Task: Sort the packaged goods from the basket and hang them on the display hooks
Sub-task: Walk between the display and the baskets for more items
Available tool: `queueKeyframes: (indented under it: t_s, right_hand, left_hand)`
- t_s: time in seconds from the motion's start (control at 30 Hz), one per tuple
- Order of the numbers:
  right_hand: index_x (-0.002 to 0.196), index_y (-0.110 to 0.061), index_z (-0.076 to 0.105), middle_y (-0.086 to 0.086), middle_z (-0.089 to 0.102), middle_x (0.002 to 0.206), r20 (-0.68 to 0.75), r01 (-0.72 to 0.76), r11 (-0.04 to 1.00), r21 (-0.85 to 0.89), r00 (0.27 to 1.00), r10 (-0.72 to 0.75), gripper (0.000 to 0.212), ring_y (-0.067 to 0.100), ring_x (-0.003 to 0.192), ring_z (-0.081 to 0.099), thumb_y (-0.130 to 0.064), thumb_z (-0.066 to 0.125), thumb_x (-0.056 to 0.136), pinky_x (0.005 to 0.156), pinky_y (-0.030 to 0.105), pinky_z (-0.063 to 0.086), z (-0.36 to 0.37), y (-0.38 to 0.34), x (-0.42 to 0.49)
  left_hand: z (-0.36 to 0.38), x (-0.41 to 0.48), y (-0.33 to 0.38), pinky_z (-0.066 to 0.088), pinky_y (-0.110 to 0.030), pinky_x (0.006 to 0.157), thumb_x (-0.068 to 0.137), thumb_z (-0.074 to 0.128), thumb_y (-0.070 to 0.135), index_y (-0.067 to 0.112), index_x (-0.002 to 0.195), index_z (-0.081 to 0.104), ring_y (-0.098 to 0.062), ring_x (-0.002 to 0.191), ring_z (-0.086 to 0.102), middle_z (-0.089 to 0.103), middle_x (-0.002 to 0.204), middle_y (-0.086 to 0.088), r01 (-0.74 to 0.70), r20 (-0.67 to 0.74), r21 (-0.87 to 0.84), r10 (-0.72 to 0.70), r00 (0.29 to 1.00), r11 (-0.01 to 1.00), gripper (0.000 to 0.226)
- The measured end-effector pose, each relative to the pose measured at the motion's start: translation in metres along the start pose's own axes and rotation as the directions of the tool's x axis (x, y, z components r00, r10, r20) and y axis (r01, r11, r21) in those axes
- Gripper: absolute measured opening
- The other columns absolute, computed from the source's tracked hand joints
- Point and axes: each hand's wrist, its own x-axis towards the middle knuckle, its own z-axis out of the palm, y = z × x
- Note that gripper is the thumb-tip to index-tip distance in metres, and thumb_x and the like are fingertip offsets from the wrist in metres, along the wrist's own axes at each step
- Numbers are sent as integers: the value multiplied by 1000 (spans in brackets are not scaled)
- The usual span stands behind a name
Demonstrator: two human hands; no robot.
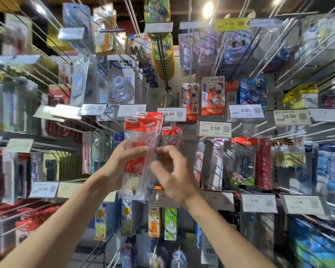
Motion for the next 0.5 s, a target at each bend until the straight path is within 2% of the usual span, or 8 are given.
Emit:
queueKeyframes:
  t_s: [0.03, 0.1, 0.17, 0.23, 0.33, 0.4, 0.5]
  right_hand:
    - [119, -23, 56, -10, 65, 94, 81, -39, 997, -64, 996, 44, 37, -1, 82, 61, -27, 76, 88, 76, 20, 53, 5, 3, -3]
    - [122, -41, 47, -16, 65, 111, 69, -130, 976, -173, 987, 143, 63, 2, 102, 63, -50, 83, 71, 91, 27, 54, 12, 14, -4]
    - [112, -45, 50, -13, 69, 108, -30, -150, 982, -115, 989, 148, 58, 4, 100, 66, -51, 83, 66, 90, 31, 56, 16, 19, -3]
    - [108, -40, 56, -11, 73, 101, -96, -111, 991, -80, 990, 103, 47, 6, 94, 69, -44, 82, 69, 89, 35, 57, 15, 22, -2]
    - [115, -26, 64, -8, 75, 105, -76, -82, 996, 20, 994, 83, 37, 6, 99, 70, -30, 84, 84, 93, 31, 56, 8, 21, -5]
    - [115, -20, 67, -5, 76, 108, -58, -96, 992, 81, 993, 101, 30, 9, 103, 70, -26, 80, 89, 96, 34, 56, 4, 19, -9]
    - [114, -17, 68, -2, 76, 109, -80, -105, 986, 126, 990, 115, 25, 15, 104, 71, -21, 77, 92, 95, 42, 57, 0, 20, -10]
  left_hand:
    - [4, -1, -2, 58, -41, 77, 74, 82, 31, -5, 137, 47, -36, 86, 65, 60, 109, -29, -6, -27, -5, 6, 1000, 1000, 81]
    - [12, -2, -6, 56, -48, 84, 75, 85, 37, -2, 137, 49, -39, 93, 66, 63, 113, -29, -16, -62, -12, 15, 998, 1000, 81]
    - [21, -3, -8, 56, -51, 87, 72, 88, 51, -1, 130, 56, -40, 97, 67, 66, 113, -28, -19, -51, -7, 18, 999, 1000, 84]
    - [28, -6, -7, 56, -53, 90, 66, 85, 68, 5, 121, 65, -40, 96, 68, 68, 111, -26, -15, -41, 4, 15, 999, 1000, 86]
    - [32, -8, -2, 61, -51, 88, 58, 77, 83, 19, 119, 71, -38, 102, 71, 72, 117, -21, -28, -54, 4, 28, 998, 1000, 89]
    - [32, -9, -1, 61, -51, 88, 55, 75, 86, 18, 126, 67, -38, 105, 72, 72, 119, -20, -49, -73, 17, 50, 996, 999, 98]
    - [30, -7, -4, 61, -51, 88, 50, 79, 85, 8, 137, 54, -39, 108, 71, 72, 121, -20, -49, -116, 12, 50, 992, 999, 120]
